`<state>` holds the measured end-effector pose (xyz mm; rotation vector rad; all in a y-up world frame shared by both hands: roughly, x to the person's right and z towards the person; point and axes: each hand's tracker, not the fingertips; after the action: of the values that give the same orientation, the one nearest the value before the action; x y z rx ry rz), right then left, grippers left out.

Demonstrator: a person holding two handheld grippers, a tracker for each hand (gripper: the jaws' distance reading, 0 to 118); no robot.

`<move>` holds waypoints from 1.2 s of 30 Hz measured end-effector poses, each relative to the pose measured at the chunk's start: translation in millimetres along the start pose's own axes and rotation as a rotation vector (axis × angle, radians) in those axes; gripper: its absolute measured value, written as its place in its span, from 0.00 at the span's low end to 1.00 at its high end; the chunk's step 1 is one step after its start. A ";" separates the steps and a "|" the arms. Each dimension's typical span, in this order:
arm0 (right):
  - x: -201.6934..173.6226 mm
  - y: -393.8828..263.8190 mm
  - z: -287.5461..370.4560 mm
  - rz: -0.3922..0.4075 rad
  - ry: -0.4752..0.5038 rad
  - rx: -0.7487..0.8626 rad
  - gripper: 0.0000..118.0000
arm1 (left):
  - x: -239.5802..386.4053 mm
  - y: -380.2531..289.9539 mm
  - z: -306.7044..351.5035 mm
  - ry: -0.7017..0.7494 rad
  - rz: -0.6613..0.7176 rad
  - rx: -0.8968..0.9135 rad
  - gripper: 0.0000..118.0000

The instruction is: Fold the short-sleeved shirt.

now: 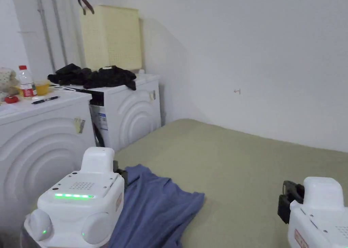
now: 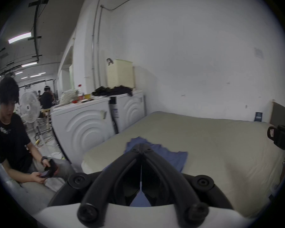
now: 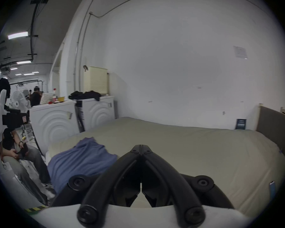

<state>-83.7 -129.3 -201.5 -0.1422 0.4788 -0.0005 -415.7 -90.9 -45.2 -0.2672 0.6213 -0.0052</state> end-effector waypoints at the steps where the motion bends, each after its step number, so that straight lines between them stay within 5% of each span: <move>1: -6.8 -0.7 -4.3 -0.001 0.028 -0.004 0.02 | -10.2 -2.8 -0.9 0.025 0.004 -0.014 0.00; 12: -16.2 -18.4 -25.4 0.014 0.074 -0.057 0.02 | -16.6 -25.2 -52.3 -0.006 0.036 -0.149 0.00; 23: 5.2 -60.5 -55.9 0.001 0.075 -0.171 0.02 | 39.8 -77.7 -200.6 -0.117 0.024 -0.448 0.00; 25: 9.4 -70.8 -62.3 -0.018 0.080 -0.199 0.02 | 51.8 -90.9 -227.7 -0.142 0.039 -0.512 0.20; 28: 14.3 -85.9 -70.5 -0.029 0.090 -0.243 0.02 | 64.7 -108.0 -261.8 -0.197 0.050 -0.647 1.00; 31: 19.2 -100.4 -76.2 -0.023 0.091 -0.275 0.02 | 74.2 -123.5 -282.9 -0.294 0.083 -0.716 1.00; 36: 29.9 -118.9 -81.7 -0.057 0.078 -0.340 0.02 | 97.2 -149.2 -304.3 -0.241 -0.004 -0.781 1.00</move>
<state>-90.7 -259.2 -270.7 -0.4910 0.5507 0.0199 -500.5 -318.0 -301.1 -1.0088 0.3577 0.2671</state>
